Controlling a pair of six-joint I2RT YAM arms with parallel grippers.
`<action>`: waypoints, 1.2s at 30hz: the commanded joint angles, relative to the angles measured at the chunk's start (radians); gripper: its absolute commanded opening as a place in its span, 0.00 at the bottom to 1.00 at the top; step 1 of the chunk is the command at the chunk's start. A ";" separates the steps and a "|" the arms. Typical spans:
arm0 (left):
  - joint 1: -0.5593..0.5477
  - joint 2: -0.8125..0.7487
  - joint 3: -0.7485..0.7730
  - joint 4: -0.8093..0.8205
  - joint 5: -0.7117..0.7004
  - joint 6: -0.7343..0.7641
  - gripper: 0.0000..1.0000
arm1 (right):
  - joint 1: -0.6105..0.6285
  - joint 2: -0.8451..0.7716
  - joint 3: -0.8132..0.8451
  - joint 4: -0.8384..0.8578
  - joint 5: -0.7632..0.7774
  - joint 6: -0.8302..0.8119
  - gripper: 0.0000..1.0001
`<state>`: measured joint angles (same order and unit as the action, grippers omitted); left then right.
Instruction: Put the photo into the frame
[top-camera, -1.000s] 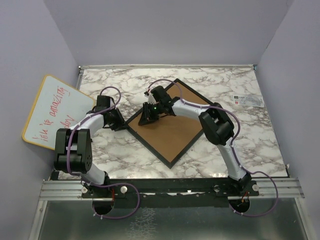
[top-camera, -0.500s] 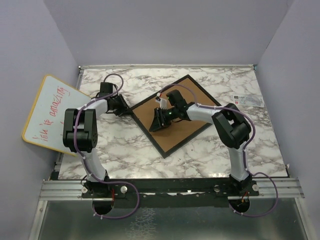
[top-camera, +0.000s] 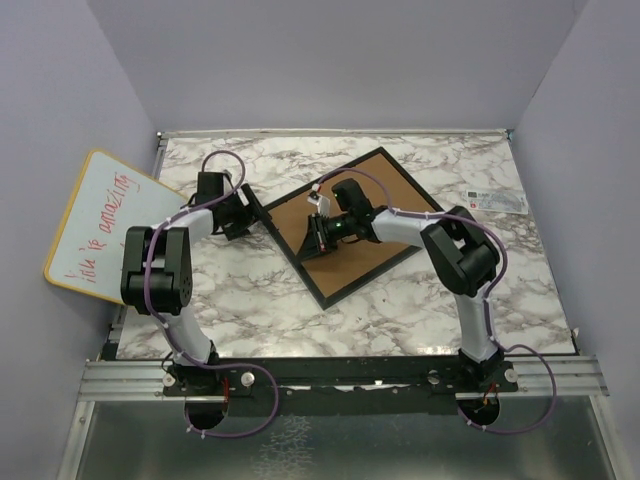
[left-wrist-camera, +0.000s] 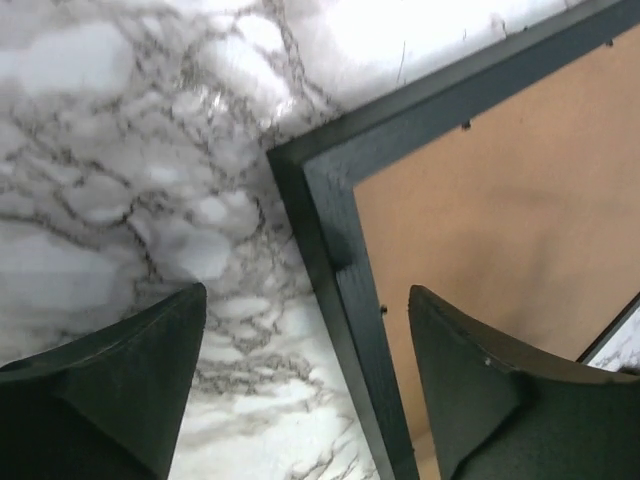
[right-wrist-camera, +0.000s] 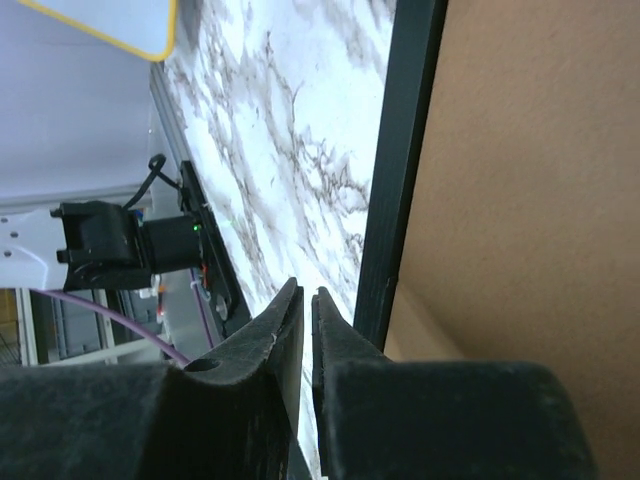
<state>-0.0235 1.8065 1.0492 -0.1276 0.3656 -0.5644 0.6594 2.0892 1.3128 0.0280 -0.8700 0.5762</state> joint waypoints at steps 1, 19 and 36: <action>-0.010 -0.078 -0.123 -0.030 0.018 -0.002 0.86 | 0.001 0.055 0.047 -0.019 0.043 0.008 0.13; -0.161 -0.032 -0.207 -0.036 -0.077 -0.074 0.31 | -0.017 0.094 0.056 -0.102 0.159 -0.021 0.10; -0.161 -0.025 -0.216 -0.081 -0.144 -0.048 0.24 | -0.050 0.121 0.030 -0.134 0.241 -0.023 0.08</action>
<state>-0.1791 1.7279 0.8856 -0.0757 0.3656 -0.6666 0.6395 2.1544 1.3571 -0.0376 -0.7757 0.6018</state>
